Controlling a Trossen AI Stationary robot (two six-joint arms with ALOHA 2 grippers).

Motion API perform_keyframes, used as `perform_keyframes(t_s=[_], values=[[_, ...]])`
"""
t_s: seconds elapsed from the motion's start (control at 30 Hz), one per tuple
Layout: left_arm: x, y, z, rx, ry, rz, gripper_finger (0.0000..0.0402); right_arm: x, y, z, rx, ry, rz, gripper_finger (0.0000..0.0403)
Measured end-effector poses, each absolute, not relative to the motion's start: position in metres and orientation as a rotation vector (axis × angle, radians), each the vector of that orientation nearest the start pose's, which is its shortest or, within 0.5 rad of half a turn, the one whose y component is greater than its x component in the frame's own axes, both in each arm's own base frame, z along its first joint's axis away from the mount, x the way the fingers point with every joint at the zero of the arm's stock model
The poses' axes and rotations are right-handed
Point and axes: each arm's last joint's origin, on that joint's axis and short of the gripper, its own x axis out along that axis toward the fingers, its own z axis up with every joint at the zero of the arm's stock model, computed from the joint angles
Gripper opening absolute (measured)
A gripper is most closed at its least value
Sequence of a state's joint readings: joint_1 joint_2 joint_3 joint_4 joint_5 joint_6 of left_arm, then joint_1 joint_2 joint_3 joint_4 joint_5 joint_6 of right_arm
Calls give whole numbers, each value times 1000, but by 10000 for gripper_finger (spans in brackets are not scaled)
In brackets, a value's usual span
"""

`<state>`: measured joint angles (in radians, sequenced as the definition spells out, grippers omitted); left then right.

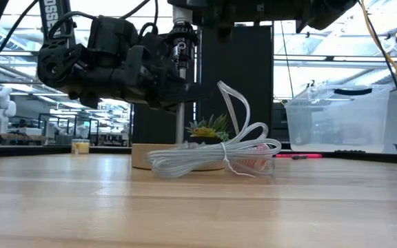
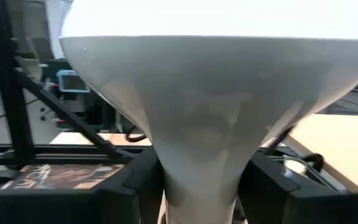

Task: Screw lightbulb
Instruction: Remove the lightbulb from the lamp

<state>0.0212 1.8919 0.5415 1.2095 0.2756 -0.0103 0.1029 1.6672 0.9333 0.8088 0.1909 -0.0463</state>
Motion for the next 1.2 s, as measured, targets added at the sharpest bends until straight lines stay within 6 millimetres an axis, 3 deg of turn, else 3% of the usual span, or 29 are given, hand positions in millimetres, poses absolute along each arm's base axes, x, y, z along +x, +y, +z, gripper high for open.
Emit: perform_keyframes(t_s=[0.43,0.77,1.2], values=[[309,-6,114,-41,147,-396,23,362,33,254,-75,-80,81,164],[308,-9,114,-37,143,-515,23,362,26,254,-169,-104,321,166],[308,-8,114,-33,144,-483,22,362,17,256,-113,-116,356,185]])
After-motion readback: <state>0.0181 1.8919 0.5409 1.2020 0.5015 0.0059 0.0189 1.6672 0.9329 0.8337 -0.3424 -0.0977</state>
